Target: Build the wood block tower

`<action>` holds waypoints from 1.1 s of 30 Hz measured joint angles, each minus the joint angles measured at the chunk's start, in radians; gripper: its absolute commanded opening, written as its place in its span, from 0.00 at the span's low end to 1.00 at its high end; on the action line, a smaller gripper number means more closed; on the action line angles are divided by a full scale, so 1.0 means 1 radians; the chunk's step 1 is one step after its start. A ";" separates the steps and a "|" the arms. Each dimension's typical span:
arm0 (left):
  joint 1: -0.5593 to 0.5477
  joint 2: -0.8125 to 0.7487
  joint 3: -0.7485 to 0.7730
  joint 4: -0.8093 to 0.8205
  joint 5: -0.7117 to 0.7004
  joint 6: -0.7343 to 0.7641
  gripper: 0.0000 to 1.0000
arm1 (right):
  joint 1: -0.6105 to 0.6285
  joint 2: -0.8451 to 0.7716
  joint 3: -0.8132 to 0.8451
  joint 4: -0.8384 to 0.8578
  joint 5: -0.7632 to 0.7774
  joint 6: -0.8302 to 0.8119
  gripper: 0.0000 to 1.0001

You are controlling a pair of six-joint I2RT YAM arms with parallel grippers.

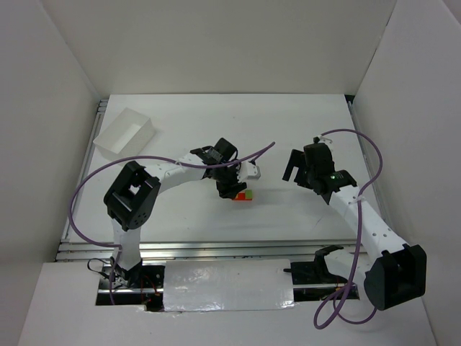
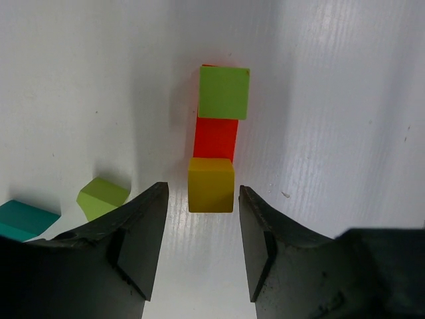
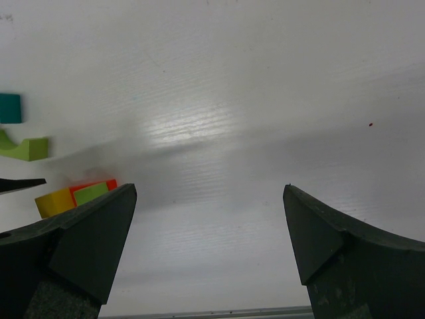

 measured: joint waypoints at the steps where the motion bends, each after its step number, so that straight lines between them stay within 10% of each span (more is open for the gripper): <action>1: 0.000 0.000 0.000 -0.004 0.005 0.001 0.58 | 0.000 0.000 0.000 0.000 0.000 0.000 1.00; 33: -0.019 0.016 0.031 -0.035 -0.010 0.022 0.42 | 0.000 -0.002 -0.014 0.007 0.001 0.000 1.00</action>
